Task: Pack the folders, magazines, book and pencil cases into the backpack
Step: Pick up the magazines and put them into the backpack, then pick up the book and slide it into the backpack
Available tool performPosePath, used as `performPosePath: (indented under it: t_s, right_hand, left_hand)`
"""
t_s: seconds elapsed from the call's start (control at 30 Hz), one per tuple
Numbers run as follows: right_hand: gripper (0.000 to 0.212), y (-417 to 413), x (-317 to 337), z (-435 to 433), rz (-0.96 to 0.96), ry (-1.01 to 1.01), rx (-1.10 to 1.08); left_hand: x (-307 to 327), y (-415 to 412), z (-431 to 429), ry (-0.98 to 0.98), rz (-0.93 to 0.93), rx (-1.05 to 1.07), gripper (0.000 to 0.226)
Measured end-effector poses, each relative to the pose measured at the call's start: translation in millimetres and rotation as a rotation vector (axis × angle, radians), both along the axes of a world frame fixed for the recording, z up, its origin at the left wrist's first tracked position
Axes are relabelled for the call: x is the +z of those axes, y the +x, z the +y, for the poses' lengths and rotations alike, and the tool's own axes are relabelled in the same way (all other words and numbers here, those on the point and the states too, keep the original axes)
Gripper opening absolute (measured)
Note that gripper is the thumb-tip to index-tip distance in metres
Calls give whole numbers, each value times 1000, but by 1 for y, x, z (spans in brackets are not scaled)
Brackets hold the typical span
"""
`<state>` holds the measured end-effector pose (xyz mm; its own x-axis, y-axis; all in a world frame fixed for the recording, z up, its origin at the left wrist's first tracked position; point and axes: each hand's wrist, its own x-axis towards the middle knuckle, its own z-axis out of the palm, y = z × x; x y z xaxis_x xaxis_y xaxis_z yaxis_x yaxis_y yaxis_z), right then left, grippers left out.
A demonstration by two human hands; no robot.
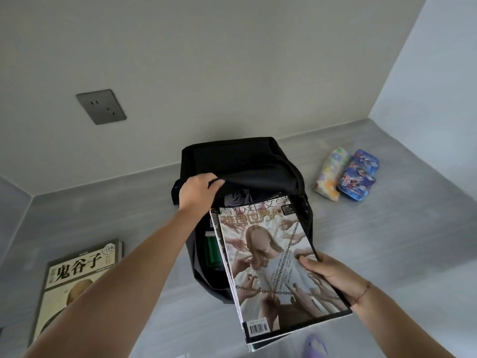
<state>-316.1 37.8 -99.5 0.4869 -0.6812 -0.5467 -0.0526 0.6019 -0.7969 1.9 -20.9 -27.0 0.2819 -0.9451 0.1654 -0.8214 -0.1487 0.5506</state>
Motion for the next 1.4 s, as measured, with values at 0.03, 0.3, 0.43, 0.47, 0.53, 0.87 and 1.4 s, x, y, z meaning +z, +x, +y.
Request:
performPosePath:
  t_s: [0.03,0.3,0.43,0.47,0.53,0.87,1.4]
  right_hand:
    - [44,3,-2,-2,27,-10,15]
    - [35,58,3,-61,97,23,40]
    - [44,93,19,-99,345,-165,44]
    - [44,98,21,-104,395,-215,35]
    - [42,99,19,-106,388,-260,-10]
    - [58,117,12,-103,131,-58,-309]
    - [26,180,50,-5,586,-952,-364]
  left_hand:
    - [2,0,-1,-5,21,-8,21]
    - [6,6,-3,-1,86,-39,21]
    - [5,6,-4,-3,88,-26,20]
    - [5,7,-4,-1,90,-18,20]
    - [4,7,-4,2,103,-9,20]
    - [1,2,0,-20,99,-22,21]
    - [-27,50,57,-122,105,118,36]
